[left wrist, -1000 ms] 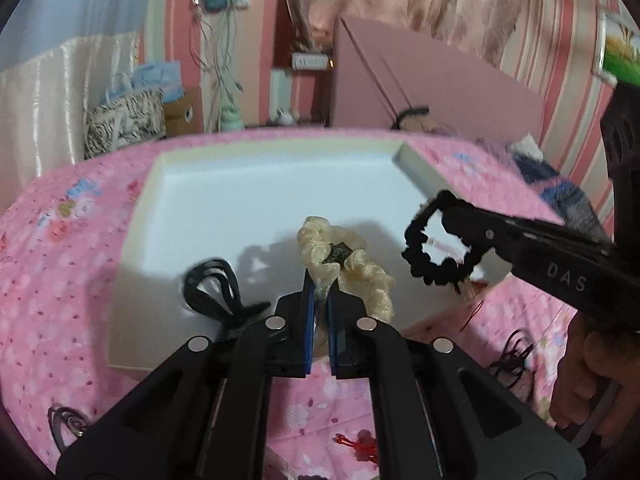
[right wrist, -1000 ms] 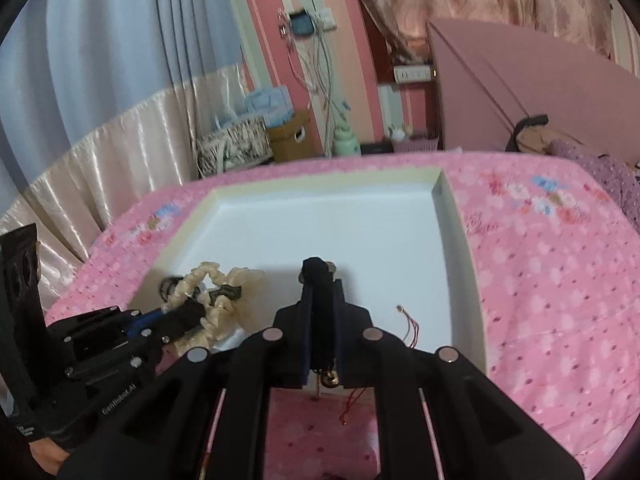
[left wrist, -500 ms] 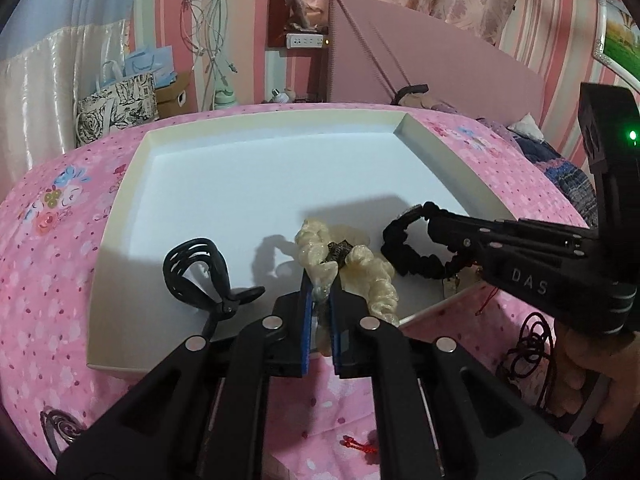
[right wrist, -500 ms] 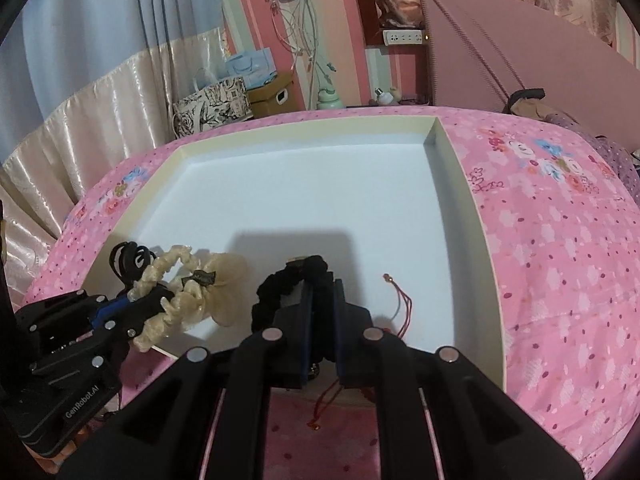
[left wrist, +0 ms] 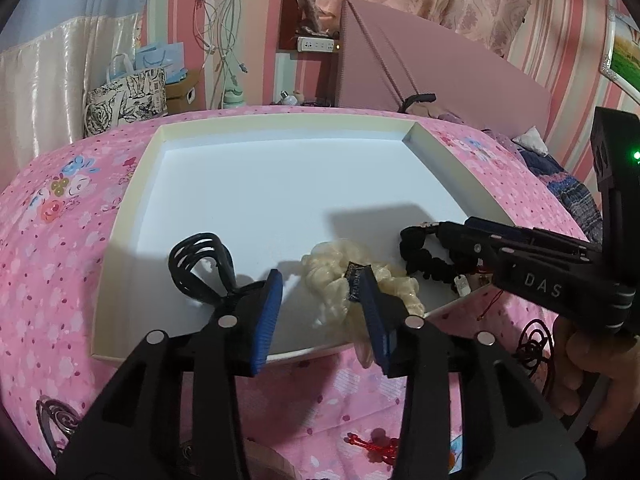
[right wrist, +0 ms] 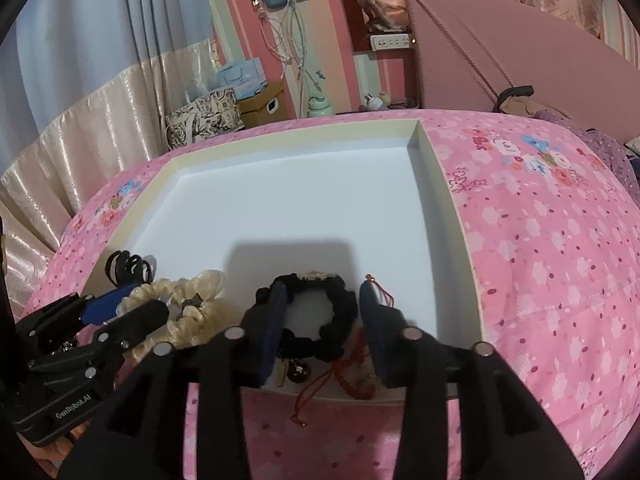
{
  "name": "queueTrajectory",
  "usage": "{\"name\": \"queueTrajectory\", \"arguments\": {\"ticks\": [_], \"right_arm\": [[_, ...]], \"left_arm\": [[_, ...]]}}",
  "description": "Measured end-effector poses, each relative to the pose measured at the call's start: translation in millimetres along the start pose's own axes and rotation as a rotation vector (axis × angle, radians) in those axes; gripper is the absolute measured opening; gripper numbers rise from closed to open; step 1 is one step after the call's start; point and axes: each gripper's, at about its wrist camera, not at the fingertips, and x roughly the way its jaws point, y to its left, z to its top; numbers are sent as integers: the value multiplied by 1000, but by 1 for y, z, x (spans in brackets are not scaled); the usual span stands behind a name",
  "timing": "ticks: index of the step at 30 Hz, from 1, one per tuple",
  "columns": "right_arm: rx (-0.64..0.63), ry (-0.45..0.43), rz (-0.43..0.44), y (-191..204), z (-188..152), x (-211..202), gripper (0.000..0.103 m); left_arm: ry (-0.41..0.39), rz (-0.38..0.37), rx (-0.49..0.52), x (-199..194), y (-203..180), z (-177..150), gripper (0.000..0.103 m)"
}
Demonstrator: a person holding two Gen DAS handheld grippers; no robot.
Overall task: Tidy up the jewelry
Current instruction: 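Carry both scrunchies into the white tray and open both tools, then grasp the black cord necklace with the right tool while the left tool reaches toward a black cord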
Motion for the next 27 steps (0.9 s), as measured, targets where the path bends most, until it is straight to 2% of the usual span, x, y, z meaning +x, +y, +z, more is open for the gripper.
{"name": "queueTrajectory", "arguments": {"ticks": [4, 7, 10, 14, 19, 22, 24, 27], "right_arm": [[17, -23, 8, -4, 2, -5, 39], [40, -65, 10, -10, 4, -16, 39], [65, -109, 12, -19, 7, -27, 39], [93, -141, 15, -33, 11, -41, 40], [131, -183, 19, -51, 15, -67, 47], [165, -201, 32, -63, 6, -91, 62], [174, -197, 42, -70, -10, -106, 70], [193, -181, 40, -76, -38, -123, 74]], "left_arm": [[-9, -17, -12, -4, 1, 1, 40], [-50, -43, -47, -14, 7, 5, 44], [-121, -25, -70, -33, 16, 9, 44], [-158, -9, -115, -50, 33, 14, 48], [-176, 45, -159, -73, 58, 19, 50], [-189, 82, -159, -96, 73, 14, 55], [-193, 112, -145, -115, 81, -1, 56], [-182, 155, -139, -138, 96, -34, 57]]}}
